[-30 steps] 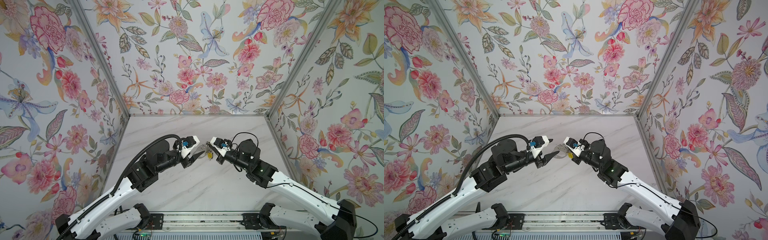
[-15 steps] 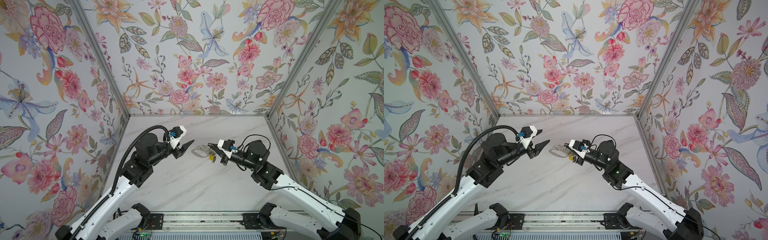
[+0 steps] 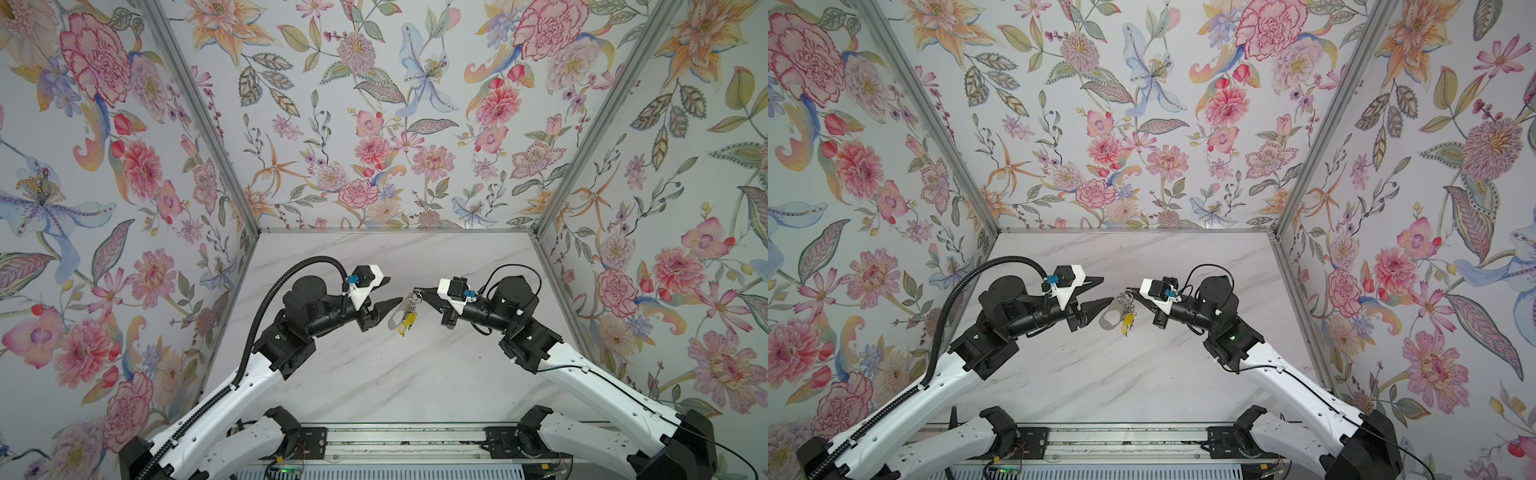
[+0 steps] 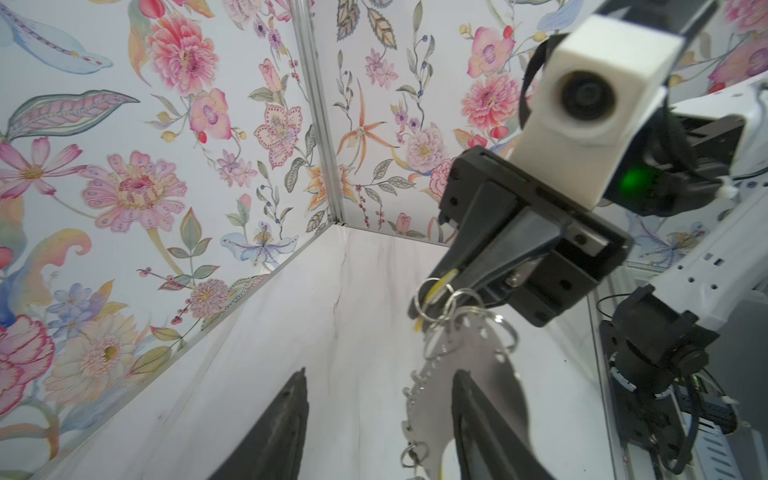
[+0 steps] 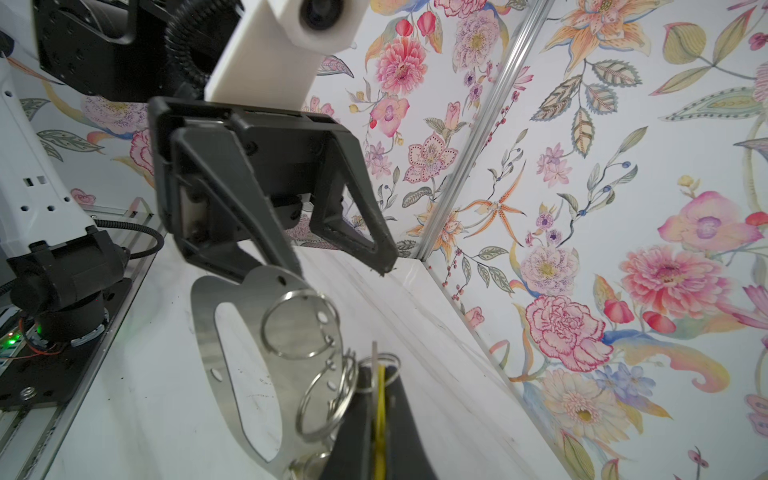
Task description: Remove the keys from the keyring
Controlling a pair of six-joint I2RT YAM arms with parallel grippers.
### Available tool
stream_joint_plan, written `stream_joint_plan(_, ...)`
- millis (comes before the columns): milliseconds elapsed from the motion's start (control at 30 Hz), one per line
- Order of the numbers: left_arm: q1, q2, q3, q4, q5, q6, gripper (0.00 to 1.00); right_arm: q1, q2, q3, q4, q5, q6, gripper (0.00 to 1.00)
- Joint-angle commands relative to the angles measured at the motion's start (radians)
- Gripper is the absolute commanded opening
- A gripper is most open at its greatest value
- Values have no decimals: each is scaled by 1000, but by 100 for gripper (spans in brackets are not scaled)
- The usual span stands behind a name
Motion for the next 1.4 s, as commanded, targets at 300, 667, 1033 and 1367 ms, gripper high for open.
stream_joint_plan(300, -58, 19, 66, -34, -122, 32, 57, -130, 77, 23, 326, -282, 230, 0)
stream_joint_plan(667, -58, 86, 147, -14, -81, 47, 45, -191, 194, 42, 684, -437, 508, 0)
stream_joint_plan(1033, -57, 135, 140, 125, -8, 12, 31, -190, 217, 54, 797, -439, 591, 0)
stream_joint_plan(1367, -58, 158, 133, 221, 69, -52, 18, -190, 233, 60, 844, -441, 630, 0)
